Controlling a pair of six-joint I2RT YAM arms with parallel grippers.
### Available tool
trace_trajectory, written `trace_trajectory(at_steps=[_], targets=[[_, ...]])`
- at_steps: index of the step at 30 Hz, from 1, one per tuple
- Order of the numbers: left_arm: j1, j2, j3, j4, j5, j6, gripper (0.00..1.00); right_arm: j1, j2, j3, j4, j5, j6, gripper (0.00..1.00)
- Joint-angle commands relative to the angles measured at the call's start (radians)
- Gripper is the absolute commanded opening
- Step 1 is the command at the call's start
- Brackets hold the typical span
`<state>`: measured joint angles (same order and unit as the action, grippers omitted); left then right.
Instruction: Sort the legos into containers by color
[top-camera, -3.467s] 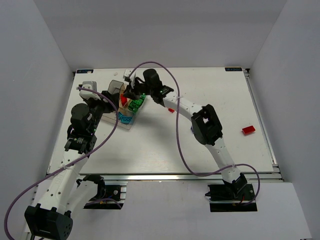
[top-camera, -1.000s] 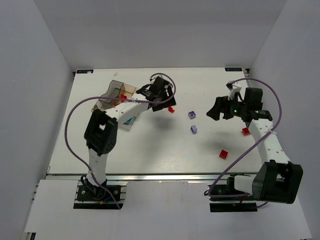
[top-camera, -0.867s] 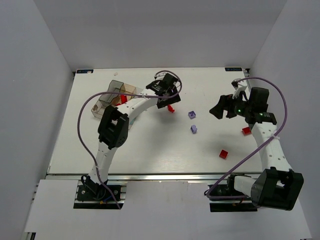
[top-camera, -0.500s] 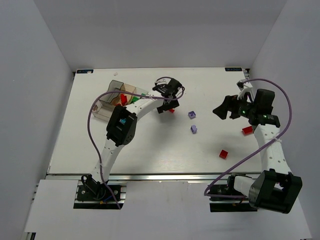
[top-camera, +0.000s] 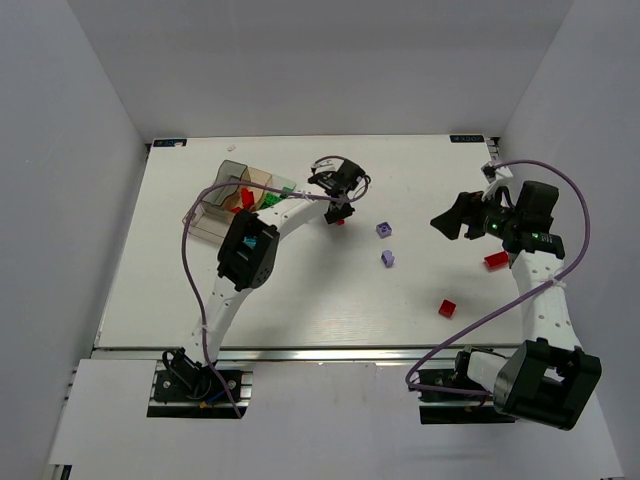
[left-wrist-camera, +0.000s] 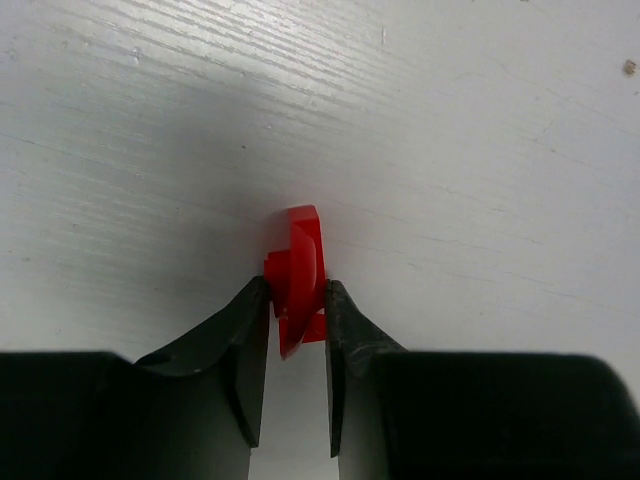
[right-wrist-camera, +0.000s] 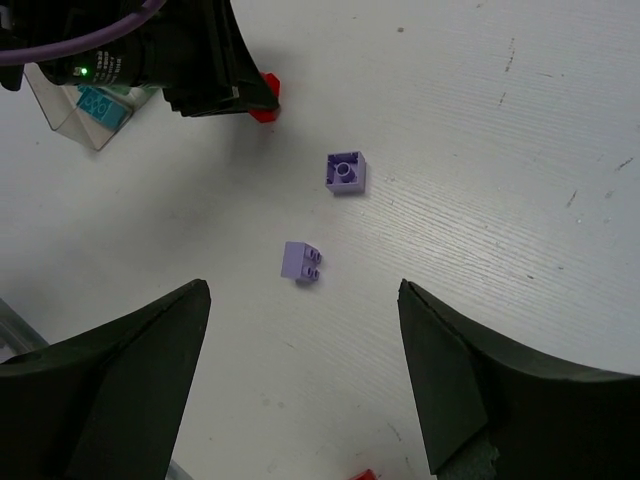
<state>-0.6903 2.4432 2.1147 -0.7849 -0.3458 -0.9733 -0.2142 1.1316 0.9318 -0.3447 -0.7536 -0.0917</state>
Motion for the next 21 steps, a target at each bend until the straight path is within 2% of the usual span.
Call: trace_trajectory(at_steps=[1, 4, 5, 6, 8, 9, 11, 12, 15, 21], targets=[[-0.003, -0.108, -0.032, 0.009, -0.03, 0.021, 0.0, -0.013, -0.021, -0.019, 0.024, -0.053, -0.002, 0.8], [0.021, -0.222, -0.093, 0.038, -0.044, 0.106, 0.0, -0.014, -0.012, -0.027, 0.01, -0.082, -0.028, 0.76], [0.021, -0.26, -0.128, 0.058, -0.036, 0.181, 0.0, -0.013, -0.009, -0.028, 0.003, -0.088, -0.034, 0.73], [0.04, -0.351, -0.209, 0.108, -0.024, 0.23, 0.0, -0.013, 0.002, -0.028, -0.003, -0.096, -0.045, 0.69], [0.072, -0.441, -0.304, 0.163, -0.038, 0.336, 0.0, -0.01, 0.022, -0.025, -0.008, -0.107, -0.059, 0.55], [0.087, -0.534, -0.397, 0.221, -0.033, 0.37, 0.0, -0.008, 0.031, -0.018, -0.023, -0.108, -0.065, 0.42], [0.15, -0.608, -0.468, 0.257, -0.015, 0.444, 0.0, -0.004, 0.057, -0.01, -0.037, -0.124, -0.085, 0.29], [0.172, -0.634, -0.493, 0.272, -0.015, 0.473, 0.0, -0.002, 0.066, -0.007, -0.051, -0.127, -0.091, 0.17], [0.254, -0.671, -0.524, 0.25, -0.061, 0.55, 0.0, 0.001, 0.091, 0.005, -0.066, -0.122, -0.114, 0.05], [0.35, -0.578, -0.466, 0.245, -0.147, 0.654, 0.0, 0.009, 0.082, 0.004, -0.063, -0.102, -0.12, 0.05]])
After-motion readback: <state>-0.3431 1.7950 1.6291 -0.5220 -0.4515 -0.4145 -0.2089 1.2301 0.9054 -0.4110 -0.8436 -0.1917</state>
